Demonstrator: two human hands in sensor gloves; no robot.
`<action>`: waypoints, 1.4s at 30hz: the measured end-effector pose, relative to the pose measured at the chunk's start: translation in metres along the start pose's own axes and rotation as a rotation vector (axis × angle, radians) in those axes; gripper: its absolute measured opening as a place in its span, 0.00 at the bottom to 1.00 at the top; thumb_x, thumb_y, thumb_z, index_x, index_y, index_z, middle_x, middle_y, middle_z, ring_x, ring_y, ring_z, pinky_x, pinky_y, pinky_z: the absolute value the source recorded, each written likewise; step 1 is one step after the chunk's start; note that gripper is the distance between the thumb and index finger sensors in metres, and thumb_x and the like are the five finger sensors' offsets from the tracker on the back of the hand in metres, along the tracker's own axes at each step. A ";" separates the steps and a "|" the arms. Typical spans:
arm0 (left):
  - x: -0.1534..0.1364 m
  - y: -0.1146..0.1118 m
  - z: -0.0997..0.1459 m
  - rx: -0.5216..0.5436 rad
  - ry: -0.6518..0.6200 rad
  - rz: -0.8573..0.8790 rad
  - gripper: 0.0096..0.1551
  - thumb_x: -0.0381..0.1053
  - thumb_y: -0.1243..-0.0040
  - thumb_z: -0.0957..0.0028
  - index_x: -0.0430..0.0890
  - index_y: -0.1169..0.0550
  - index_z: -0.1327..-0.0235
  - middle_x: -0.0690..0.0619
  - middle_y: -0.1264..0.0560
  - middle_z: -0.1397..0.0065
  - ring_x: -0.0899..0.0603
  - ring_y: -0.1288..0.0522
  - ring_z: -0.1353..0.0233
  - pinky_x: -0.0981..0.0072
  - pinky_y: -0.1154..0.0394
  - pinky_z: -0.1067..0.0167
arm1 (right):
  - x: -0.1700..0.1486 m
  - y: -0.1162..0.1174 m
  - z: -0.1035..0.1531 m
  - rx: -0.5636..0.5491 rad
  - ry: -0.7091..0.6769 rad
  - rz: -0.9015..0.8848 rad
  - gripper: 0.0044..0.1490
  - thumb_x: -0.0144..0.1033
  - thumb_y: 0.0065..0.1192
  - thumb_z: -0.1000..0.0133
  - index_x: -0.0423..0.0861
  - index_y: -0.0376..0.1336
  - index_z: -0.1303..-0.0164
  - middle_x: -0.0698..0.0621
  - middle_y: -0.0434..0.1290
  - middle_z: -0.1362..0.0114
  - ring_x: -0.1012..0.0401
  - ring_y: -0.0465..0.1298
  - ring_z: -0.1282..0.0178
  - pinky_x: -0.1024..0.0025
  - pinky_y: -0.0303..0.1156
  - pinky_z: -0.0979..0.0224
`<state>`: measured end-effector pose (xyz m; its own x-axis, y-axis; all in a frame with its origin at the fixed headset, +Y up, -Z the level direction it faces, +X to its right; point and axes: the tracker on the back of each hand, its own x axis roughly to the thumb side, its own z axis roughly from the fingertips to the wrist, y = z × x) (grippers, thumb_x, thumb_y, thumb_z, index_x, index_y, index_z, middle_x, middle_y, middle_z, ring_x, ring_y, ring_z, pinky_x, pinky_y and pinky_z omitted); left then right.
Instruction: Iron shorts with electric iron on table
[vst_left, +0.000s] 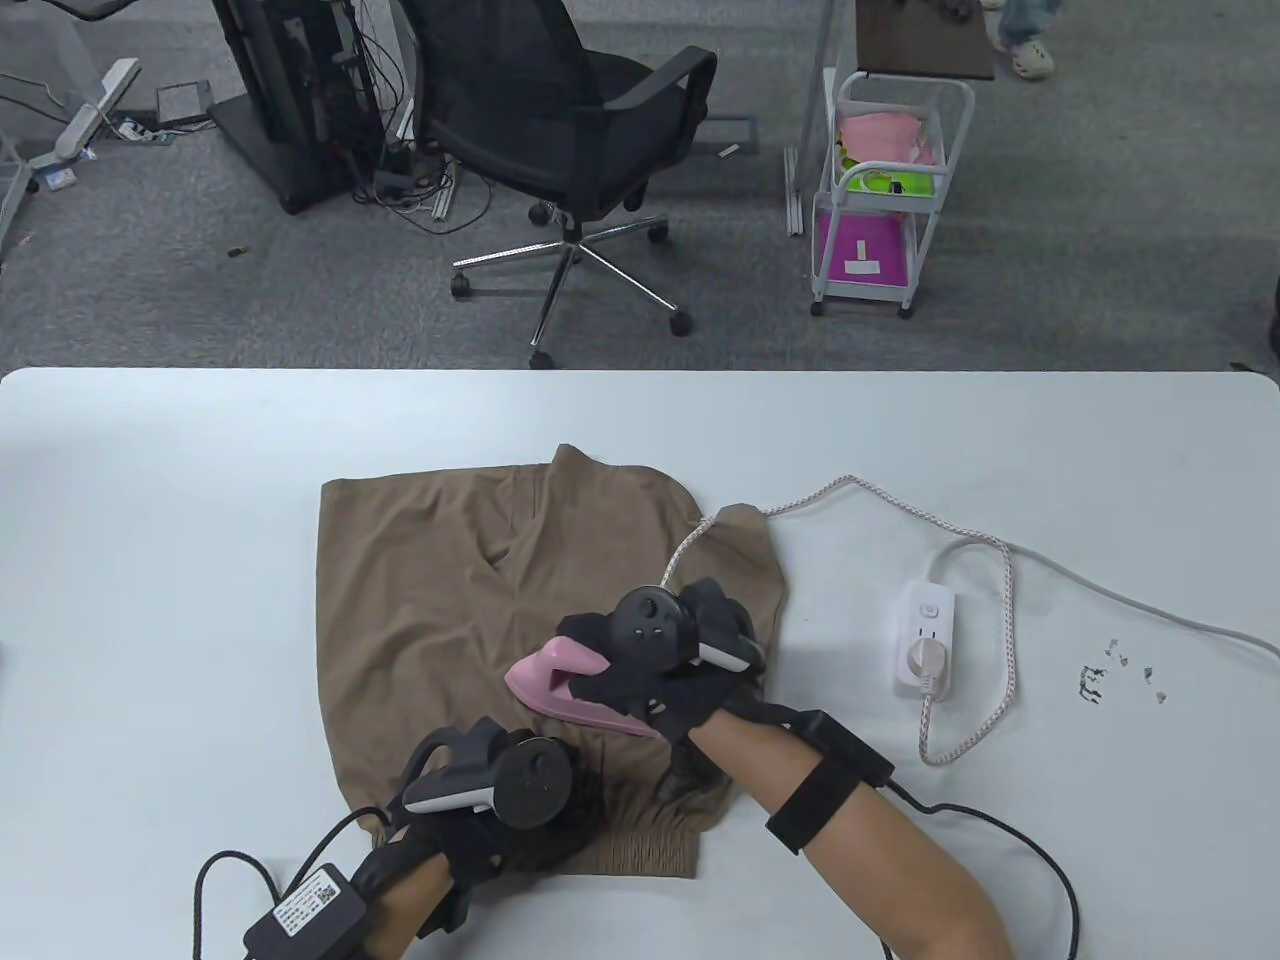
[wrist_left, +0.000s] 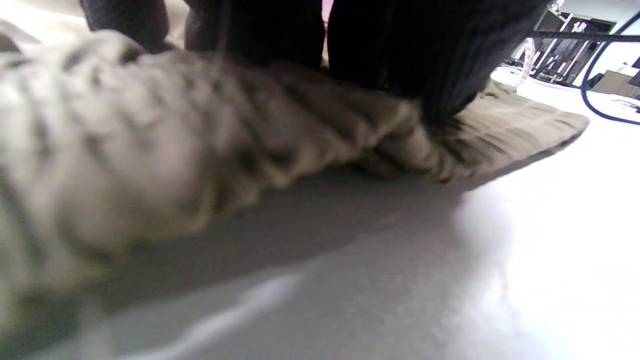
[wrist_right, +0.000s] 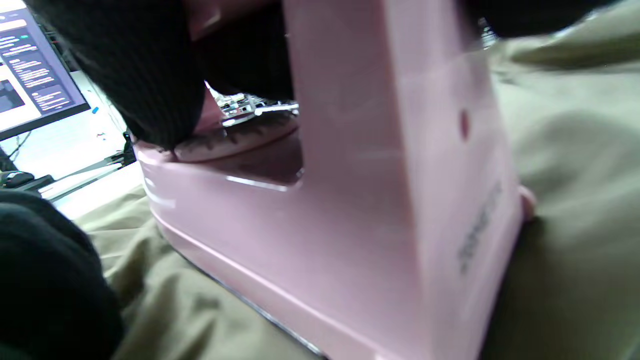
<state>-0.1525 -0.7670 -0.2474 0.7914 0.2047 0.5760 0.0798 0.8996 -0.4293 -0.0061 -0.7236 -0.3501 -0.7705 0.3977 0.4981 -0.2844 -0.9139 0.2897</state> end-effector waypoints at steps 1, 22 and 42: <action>0.000 0.000 0.000 -0.001 0.001 -0.001 0.35 0.62 0.37 0.46 0.59 0.33 0.26 0.52 0.39 0.20 0.40 0.39 0.24 0.34 0.41 0.24 | 0.006 0.002 -0.004 0.012 -0.008 -0.002 0.37 0.57 0.77 0.44 0.63 0.63 0.25 0.59 0.76 0.44 0.62 0.80 0.57 0.53 0.77 0.61; 0.001 0.000 0.000 -0.001 0.001 -0.009 0.36 0.62 0.37 0.46 0.58 0.34 0.24 0.43 0.45 0.17 0.37 0.49 0.20 0.36 0.42 0.22 | 0.024 0.008 0.004 0.085 0.014 0.083 0.37 0.57 0.76 0.43 0.64 0.62 0.24 0.59 0.76 0.44 0.62 0.80 0.57 0.54 0.77 0.61; -0.001 0.004 0.001 -0.012 -0.012 0.002 0.37 0.63 0.38 0.45 0.60 0.35 0.23 0.54 0.40 0.19 0.41 0.36 0.25 0.33 0.40 0.25 | -0.024 -0.017 0.045 0.110 0.071 0.017 0.38 0.52 0.79 0.45 0.61 0.64 0.25 0.59 0.75 0.40 0.60 0.80 0.52 0.48 0.77 0.55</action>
<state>-0.1540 -0.7634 -0.2492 0.7840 0.2111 0.5837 0.0854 0.8947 -0.4384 0.0427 -0.7135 -0.3304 -0.8144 0.3723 0.4452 -0.2101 -0.9042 0.3718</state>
